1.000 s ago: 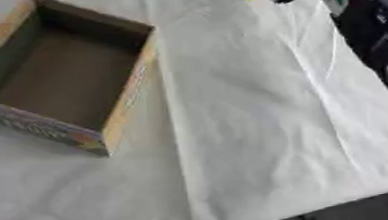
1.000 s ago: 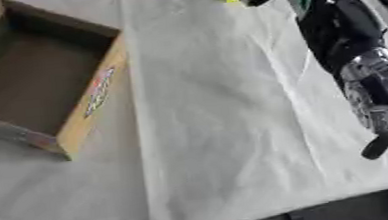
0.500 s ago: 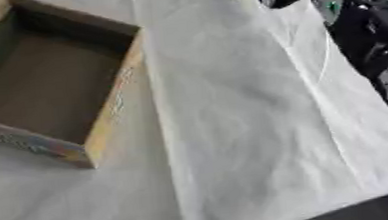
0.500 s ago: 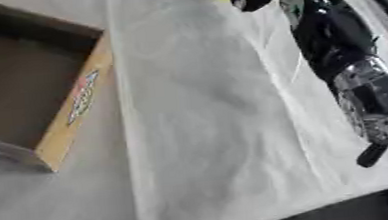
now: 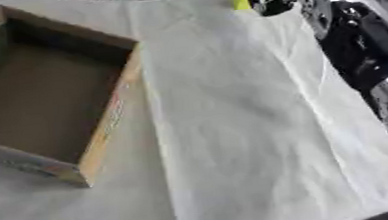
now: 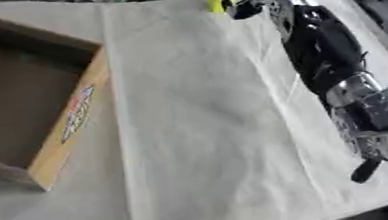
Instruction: Pick up objects on the table and place them in the box.
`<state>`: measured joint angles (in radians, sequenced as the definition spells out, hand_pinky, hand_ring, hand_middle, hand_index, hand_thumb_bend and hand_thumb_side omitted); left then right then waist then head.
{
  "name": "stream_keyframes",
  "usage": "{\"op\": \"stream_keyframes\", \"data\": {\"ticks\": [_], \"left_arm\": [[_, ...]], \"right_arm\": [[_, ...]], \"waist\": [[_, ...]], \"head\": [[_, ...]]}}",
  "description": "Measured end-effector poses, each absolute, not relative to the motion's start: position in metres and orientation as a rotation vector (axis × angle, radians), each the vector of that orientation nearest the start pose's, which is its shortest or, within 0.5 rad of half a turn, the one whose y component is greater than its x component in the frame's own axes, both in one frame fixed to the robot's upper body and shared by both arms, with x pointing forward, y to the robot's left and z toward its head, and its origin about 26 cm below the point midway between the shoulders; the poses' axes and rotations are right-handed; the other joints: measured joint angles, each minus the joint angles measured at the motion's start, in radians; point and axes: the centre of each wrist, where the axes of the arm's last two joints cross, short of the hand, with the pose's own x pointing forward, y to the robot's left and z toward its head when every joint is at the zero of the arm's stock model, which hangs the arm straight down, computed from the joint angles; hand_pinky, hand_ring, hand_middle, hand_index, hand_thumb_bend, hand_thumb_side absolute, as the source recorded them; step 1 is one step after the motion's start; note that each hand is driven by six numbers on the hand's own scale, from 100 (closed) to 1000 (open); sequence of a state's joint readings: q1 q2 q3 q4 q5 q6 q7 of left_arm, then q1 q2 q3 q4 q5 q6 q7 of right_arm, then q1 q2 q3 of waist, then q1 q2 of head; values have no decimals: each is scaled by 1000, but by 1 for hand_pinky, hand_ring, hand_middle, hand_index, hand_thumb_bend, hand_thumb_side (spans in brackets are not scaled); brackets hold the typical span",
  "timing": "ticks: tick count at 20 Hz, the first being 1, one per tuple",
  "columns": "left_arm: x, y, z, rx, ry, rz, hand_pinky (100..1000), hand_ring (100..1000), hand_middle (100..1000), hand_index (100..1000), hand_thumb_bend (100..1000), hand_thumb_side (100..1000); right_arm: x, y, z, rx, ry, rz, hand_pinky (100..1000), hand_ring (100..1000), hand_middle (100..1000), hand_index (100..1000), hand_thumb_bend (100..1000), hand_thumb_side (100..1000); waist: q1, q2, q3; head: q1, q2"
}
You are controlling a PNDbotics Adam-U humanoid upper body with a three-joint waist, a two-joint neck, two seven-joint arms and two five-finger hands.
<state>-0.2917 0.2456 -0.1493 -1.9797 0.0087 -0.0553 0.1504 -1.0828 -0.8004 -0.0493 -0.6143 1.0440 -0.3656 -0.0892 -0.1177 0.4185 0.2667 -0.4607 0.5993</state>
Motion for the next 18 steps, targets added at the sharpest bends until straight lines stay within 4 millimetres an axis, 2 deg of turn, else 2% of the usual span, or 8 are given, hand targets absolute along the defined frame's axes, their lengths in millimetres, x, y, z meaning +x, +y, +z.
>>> {"op": "stream_keyframes", "data": {"ticks": [9, 10, 11, 18], "left_arm": [[298, 212, 177, 19, -2303, -243, 471, 843, 768, 802, 390, 918], [298, 212, 177, 21, -2303, -244, 470, 843, 768, 802, 390, 918], [298, 213, 177, 22, -2303, -246, 470, 843, 768, 802, 390, 918], [299, 214, 178, 26, -2305, -245, 470, 843, 768, 802, 388, 919]], "right_arm": [[442, -479, 284, -1537, -1467, 1059, 861, 939, 989, 1000, 151, 132], [441, -481, 283, -1538, -1461, 1053, 861, 940, 989, 1000, 154, 100], [440, -483, 283, -1540, -1457, 1046, 861, 940, 989, 1000, 148, 133], [431, -497, 281, -1544, -1437, 994, 858, 933, 967, 1000, 134, 138]], "waist": [[-8, 27, 27], [-8, 29, 28], [-8, 32, 30], [-7, 41, 50]], "head": [[-14, -20], [-16, -21], [-18, -21], [-27, -30]]}}
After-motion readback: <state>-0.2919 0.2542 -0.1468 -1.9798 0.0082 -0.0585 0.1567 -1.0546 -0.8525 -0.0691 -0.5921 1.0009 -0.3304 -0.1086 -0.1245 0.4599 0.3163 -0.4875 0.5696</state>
